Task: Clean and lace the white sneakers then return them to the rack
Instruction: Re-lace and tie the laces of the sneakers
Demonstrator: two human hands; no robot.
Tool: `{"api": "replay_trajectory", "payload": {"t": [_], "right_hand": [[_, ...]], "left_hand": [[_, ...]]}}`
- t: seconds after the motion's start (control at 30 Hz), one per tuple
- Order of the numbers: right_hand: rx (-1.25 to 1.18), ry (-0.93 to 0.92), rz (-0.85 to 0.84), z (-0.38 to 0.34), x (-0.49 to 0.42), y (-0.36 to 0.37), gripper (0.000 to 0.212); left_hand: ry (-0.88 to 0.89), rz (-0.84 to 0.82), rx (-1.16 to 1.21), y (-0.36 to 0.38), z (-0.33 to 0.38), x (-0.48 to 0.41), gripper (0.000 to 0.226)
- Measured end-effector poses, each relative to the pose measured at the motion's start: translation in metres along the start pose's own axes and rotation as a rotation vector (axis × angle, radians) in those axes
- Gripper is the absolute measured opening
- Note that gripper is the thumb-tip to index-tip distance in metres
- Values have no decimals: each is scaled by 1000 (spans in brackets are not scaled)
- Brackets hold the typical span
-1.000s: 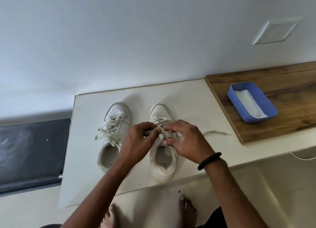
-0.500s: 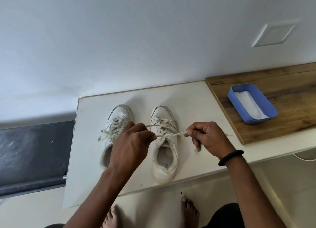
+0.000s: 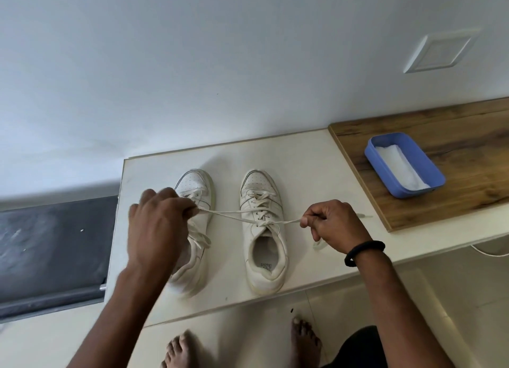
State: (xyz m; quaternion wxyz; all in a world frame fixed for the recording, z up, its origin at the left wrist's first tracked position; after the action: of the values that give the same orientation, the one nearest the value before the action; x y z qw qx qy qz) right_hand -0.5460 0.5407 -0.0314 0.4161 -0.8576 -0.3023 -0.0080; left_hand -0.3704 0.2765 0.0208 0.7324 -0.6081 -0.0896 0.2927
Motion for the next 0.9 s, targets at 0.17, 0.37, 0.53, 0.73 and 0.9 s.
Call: {"api": "replay_trajectory", "payload": {"t": [0.17, 0.37, 0.53, 0.73, 0.9], "right_hand": [[-3, 5, 3, -1, 0, 0, 22], [-1, 19, -8, 1, -2, 5, 23], [-21, 20, 7, 1, 0, 1, 23], [-46, 4, 10, -2, 1, 2, 24], [-82, -4, -1, 1, 0, 2, 23]], "left_hand": [[-194, -47, -117, -5, -22, 4, 14], [402, -85, 133, 24, 69, 14, 29], [353, -258, 268, 58, 71, 20, 22], [90, -410, 563, 70, 66, 14, 11], [129, -404, 508, 70, 71, 11, 14]]}}
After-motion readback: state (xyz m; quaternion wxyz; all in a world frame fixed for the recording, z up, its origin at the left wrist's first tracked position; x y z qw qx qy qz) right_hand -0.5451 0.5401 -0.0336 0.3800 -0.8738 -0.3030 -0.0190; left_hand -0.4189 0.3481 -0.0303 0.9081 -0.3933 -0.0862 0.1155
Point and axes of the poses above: each hand's wrist, its own x-axis away from the middle knuckle, its own y-axis out of the palm, z = x × y, the point moved 6 cm from there along -x, towards the middle knuckle, and after that the axes turned 3 degrees about x, right-handed, at the moved point
